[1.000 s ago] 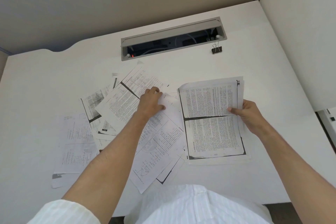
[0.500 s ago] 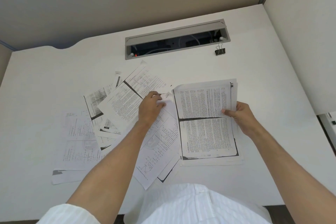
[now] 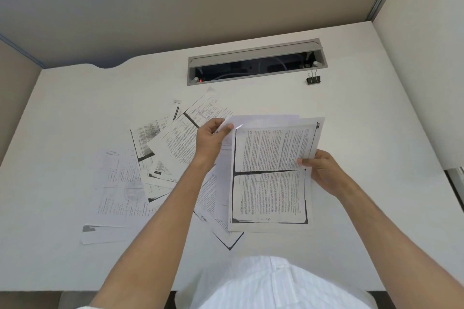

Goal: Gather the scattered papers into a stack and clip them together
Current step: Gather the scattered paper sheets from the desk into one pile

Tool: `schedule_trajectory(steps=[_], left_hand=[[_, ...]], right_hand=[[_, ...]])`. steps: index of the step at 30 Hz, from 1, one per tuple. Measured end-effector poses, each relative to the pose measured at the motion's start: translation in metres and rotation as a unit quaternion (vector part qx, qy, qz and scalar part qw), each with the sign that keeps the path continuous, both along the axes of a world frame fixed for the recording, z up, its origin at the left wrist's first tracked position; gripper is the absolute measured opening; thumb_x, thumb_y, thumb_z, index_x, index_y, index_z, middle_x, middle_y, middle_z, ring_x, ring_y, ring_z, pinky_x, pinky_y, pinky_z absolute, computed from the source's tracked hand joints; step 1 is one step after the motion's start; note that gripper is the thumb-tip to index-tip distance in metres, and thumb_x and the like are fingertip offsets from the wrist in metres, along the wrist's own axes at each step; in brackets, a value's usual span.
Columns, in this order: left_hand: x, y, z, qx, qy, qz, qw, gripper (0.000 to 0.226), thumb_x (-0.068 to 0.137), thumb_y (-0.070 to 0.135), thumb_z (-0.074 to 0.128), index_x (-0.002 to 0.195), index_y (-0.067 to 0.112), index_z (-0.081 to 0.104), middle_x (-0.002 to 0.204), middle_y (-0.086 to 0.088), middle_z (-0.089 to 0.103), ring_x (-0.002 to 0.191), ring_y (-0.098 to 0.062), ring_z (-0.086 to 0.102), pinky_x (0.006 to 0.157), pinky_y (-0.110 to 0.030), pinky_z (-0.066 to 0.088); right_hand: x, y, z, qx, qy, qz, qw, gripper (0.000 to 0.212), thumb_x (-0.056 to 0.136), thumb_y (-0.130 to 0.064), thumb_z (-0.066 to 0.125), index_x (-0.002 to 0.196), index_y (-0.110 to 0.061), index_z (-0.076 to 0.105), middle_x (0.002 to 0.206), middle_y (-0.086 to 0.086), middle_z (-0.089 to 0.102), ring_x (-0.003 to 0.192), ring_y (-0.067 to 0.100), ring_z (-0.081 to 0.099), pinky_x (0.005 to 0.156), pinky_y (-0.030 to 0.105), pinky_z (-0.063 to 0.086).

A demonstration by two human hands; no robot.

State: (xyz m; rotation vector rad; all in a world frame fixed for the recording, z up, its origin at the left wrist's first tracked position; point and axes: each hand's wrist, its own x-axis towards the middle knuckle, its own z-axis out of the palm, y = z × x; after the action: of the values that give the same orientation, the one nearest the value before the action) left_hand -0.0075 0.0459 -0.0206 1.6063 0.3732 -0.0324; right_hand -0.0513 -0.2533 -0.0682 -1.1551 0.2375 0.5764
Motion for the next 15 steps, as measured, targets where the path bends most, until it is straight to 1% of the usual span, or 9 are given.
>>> schedule_trajectory(steps=[3, 5, 7, 9, 11, 12, 13, 14, 15], left_hand=[[-0.005, -0.009, 0.002, -0.038, 0.009, 0.026, 0.999, 0.010, 0.086, 0.011, 0.072, 0.095, 0.011, 0.072, 0.082, -0.001, 0.073, 0.071, -0.011, 0.068, 0.068, -0.026, 0.058], [-0.008, -0.015, 0.003, -0.059, 0.023, 0.043, 0.997, 0.007, 0.086, 0.014, 0.073, 0.092, 0.015, 0.073, 0.082, -0.001, 0.074, 0.073, -0.014, 0.069, 0.072, -0.032, 0.059], [-0.012, -0.020, 0.003, -0.082, 0.036, 0.053, 0.995, 0.005, 0.084, 0.018, 0.074, 0.089, 0.021, 0.073, 0.081, 0.002, 0.075, 0.074, -0.014, 0.070, 0.075, -0.033, 0.059], [-0.016, -0.025, 0.003, -0.104, 0.047, 0.058, 0.992, 0.006, 0.084, 0.018, 0.075, 0.088, 0.022, 0.074, 0.077, 0.005, 0.076, 0.072, -0.012, 0.071, 0.072, -0.030, 0.061], [-0.020, -0.028, 0.003, -0.117, 0.053, 0.054, 0.990, 0.007, 0.083, 0.017, 0.075, 0.088, 0.022, 0.074, 0.074, 0.005, 0.075, 0.068, -0.010, 0.071, 0.066, -0.027, 0.060], [-0.021, -0.030, 0.002, -0.121, 0.058, 0.050, 0.990, 0.006, 0.083, 0.018, 0.075, 0.088, 0.022, 0.075, 0.076, 0.003, 0.075, 0.069, -0.012, 0.071, 0.064, -0.027, 0.059], [-0.021, -0.030, 0.002, -0.121, 0.064, 0.044, 0.990, 0.004, 0.084, 0.021, 0.074, 0.088, 0.023, 0.075, 0.081, 0.000, 0.075, 0.073, -0.015, 0.071, 0.066, -0.029, 0.059], [-0.021, -0.031, 0.001, -0.118, 0.068, 0.042, 0.990, 0.004, 0.086, 0.024, 0.072, 0.089, 0.023, 0.075, 0.090, -0.003, 0.074, 0.082, -0.020, 0.071, 0.073, -0.032, 0.059], [-0.019, -0.030, -0.001, -0.105, 0.072, 0.039, 0.991, 0.009, 0.089, 0.029, 0.068, 0.090, 0.023, 0.074, 0.102, -0.005, 0.074, 0.096, -0.024, 0.069, 0.084, -0.036, 0.057]], right_hand=[[-0.001, 0.006, 0.004, -0.015, -0.014, -0.020, 1.000, 0.042, 0.082, 0.001, 0.067, 0.123, -0.005, 0.064, 0.124, 0.013, 0.070, 0.114, 0.029, 0.067, 0.095, 0.041, 0.055], [-0.003, 0.007, 0.005, -0.036, -0.014, -0.052, 0.998, 0.043, 0.084, 0.008, 0.064, 0.125, -0.004, 0.062, 0.120, 0.014, 0.071, 0.111, 0.029, 0.069, 0.095, 0.043, 0.055], [-0.004, 0.007, 0.006, -0.046, -0.006, -0.074, 0.996, 0.048, 0.083, 0.012, 0.064, 0.128, -0.002, 0.058, 0.119, 0.015, 0.071, 0.107, 0.029, 0.070, 0.092, 0.042, 0.057], [-0.007, 0.006, 0.007, -0.044, -0.002, -0.078, 0.996, 0.049, 0.081, 0.009, 0.067, 0.127, -0.003, 0.059, 0.117, 0.014, 0.072, 0.105, 0.028, 0.071, 0.086, 0.038, 0.059], [-0.011, 0.006, 0.007, -0.046, -0.005, -0.067, 0.997, 0.048, 0.075, 0.000, 0.073, 0.121, -0.005, 0.064, 0.116, 0.011, 0.073, 0.107, 0.027, 0.070, 0.088, 0.037, 0.059], [-0.012, 0.007, 0.007, -0.050, -0.004, -0.061, 0.997, 0.047, 0.072, -0.004, 0.075, 0.118, -0.006, 0.066, 0.115, 0.011, 0.074, 0.108, 0.027, 0.070, 0.090, 0.038, 0.058], [-0.014, 0.008, 0.006, -0.056, -0.003, -0.056, 0.997, 0.045, 0.071, -0.006, 0.076, 0.115, -0.007, 0.067, 0.115, 0.010, 0.074, 0.108, 0.027, 0.070, 0.093, 0.039, 0.056], [-0.015, 0.010, 0.005, -0.062, -0.003, -0.053, 0.997, 0.042, 0.071, -0.005, 0.076, 0.112, -0.007, 0.069, 0.113, 0.010, 0.075, 0.109, 0.026, 0.070, 0.095, 0.039, 0.055], [-0.015, 0.011, 0.004, -0.070, -0.006, -0.049, 0.996, 0.037, 0.073, -0.004, 0.075, 0.110, -0.007, 0.070, 0.112, 0.008, 0.075, 0.108, 0.025, 0.070, 0.095, 0.037, 0.055]])
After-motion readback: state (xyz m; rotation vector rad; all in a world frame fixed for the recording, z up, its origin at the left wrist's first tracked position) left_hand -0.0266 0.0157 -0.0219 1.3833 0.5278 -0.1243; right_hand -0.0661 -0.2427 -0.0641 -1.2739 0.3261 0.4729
